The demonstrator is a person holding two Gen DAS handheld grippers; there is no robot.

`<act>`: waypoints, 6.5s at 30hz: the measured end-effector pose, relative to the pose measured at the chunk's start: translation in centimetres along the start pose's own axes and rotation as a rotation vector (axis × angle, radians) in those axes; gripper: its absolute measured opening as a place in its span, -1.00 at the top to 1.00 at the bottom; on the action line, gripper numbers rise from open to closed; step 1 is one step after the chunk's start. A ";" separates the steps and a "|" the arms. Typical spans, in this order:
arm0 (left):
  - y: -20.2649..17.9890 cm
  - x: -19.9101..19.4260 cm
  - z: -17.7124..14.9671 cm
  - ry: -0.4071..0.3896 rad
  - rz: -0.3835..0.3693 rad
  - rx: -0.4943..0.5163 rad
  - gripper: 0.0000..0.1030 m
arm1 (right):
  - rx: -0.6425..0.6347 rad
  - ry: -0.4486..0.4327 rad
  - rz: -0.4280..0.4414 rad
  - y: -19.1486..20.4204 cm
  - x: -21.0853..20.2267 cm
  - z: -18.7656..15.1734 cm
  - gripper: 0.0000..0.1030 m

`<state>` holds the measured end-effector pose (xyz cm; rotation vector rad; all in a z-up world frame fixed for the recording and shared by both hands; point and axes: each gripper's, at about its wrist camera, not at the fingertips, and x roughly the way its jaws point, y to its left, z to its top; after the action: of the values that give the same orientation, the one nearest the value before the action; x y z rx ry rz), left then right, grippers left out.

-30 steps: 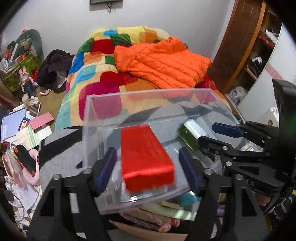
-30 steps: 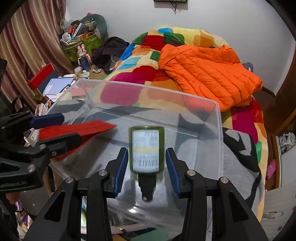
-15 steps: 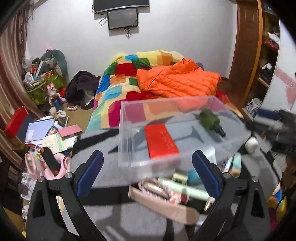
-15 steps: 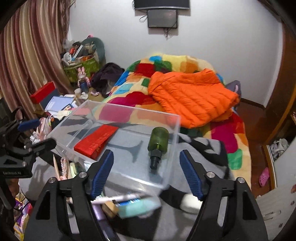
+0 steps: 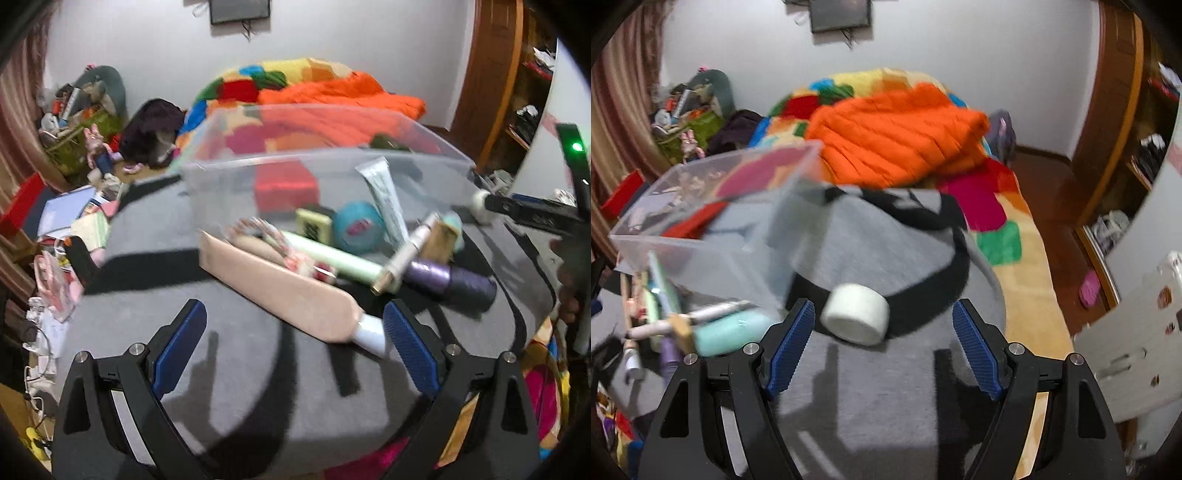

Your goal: Organize objects

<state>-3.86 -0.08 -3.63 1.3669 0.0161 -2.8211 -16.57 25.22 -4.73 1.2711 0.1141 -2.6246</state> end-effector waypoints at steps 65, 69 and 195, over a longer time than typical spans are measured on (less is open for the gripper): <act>4.0 -8.4 1.2 -0.351 0.093 -0.094 0.93 | -0.082 -0.278 0.205 8.6 -9.8 0.8 0.26; 3.6 -9.2 3.5 -0.403 0.077 -0.073 0.94 | -0.108 -0.292 0.210 9.7 -9.6 2.1 0.26; 5.3 1.9 11.7 -0.159 -0.084 -0.054 0.93 | -0.124 -0.102 0.388 12.2 -1.2 7.2 0.81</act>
<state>-14.10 -5.48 2.10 1.1546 0.1510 -2.9658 -18.47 12.36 1.01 1.0007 0.0101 -2.3038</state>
